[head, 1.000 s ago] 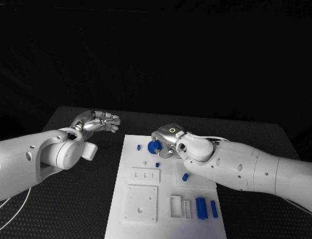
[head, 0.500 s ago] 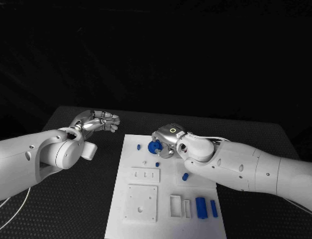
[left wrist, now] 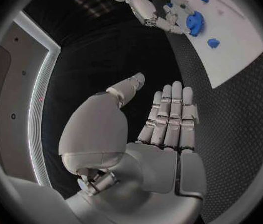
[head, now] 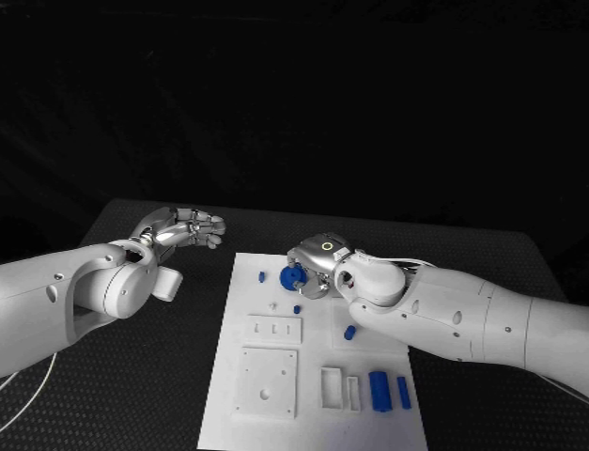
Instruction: Assemble the parts on the task board
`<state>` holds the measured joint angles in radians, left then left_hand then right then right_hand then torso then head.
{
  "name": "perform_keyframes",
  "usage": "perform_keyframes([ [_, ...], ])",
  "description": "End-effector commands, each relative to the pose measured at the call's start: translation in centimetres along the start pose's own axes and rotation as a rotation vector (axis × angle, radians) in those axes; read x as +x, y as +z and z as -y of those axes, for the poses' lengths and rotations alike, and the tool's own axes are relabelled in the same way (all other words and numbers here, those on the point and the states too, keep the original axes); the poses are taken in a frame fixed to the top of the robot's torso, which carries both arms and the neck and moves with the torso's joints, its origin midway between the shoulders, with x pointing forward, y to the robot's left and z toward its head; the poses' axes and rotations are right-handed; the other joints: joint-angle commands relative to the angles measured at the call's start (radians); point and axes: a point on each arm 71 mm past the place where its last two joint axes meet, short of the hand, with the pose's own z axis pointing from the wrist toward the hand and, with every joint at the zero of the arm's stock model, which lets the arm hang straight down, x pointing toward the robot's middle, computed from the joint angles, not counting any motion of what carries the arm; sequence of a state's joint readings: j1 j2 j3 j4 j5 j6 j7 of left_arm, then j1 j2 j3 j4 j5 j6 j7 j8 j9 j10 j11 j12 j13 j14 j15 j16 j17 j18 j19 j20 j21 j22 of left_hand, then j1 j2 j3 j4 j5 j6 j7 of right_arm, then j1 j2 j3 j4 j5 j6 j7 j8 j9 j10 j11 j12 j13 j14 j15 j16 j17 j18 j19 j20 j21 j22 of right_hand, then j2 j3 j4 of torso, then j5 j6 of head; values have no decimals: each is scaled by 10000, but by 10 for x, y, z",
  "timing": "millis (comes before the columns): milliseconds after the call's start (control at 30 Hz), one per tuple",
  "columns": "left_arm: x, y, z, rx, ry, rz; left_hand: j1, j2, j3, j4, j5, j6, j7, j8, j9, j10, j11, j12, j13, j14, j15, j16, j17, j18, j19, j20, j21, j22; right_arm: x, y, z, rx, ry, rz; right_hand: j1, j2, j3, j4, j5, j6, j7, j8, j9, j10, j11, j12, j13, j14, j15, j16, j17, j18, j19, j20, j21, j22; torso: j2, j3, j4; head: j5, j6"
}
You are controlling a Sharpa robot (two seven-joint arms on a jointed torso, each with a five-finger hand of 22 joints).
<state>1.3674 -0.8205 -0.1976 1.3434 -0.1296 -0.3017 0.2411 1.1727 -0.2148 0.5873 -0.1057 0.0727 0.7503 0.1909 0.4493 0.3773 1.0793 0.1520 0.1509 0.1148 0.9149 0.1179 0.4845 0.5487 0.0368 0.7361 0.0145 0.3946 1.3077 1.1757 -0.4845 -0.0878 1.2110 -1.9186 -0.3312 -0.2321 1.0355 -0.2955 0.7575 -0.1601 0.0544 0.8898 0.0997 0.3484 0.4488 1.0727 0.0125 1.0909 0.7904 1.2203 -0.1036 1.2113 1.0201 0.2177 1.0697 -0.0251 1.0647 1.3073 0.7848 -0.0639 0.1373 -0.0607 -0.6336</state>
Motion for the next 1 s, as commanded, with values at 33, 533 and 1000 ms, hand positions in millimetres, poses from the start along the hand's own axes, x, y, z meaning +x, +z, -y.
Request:
perform_keyframes([
  [33,3,0,2,101,8,-117,-103,24,70,9,-44,-69,-3,-52,17,-78,20,-60,-4,-3,-13,0,17,164,-66,15,17,188,18,-5,1,92,-251,-1015,-124,-33,-189,-146,12,1088,120,-149,-66,-947,-95,-25,10,-95,29,-80,-2,441,-156,11,-64,29,-5,-2,2,-3,6],
  [533,2,0,2,97,16,-88,-108,22,70,12,-46,-74,-4,-54,18,-81,21,-61,-3,-4,-12,-1,18,163,-67,16,17,187,19,-6,1,136,-206,-942,-276,-41,-597,-565,177,634,303,-428,-232,-1128,78,-22,21,-207,187,-173,-15,441,-265,87,-160,3,-3,-2,6,-5,-11],
  [1000,2,0,2,97,15,-92,-111,25,71,16,-46,-74,-7,-53,20,-81,21,-61,-2,-4,-12,-2,19,163,-68,17,17,187,19,-6,3,183,-209,-927,-257,-27,-593,-618,182,649,313,-417,-239,-1155,91,-4,26,-228,206,-186,-13,441,-280,105,-184,-6,-3,-5,9,-21,-16],
])
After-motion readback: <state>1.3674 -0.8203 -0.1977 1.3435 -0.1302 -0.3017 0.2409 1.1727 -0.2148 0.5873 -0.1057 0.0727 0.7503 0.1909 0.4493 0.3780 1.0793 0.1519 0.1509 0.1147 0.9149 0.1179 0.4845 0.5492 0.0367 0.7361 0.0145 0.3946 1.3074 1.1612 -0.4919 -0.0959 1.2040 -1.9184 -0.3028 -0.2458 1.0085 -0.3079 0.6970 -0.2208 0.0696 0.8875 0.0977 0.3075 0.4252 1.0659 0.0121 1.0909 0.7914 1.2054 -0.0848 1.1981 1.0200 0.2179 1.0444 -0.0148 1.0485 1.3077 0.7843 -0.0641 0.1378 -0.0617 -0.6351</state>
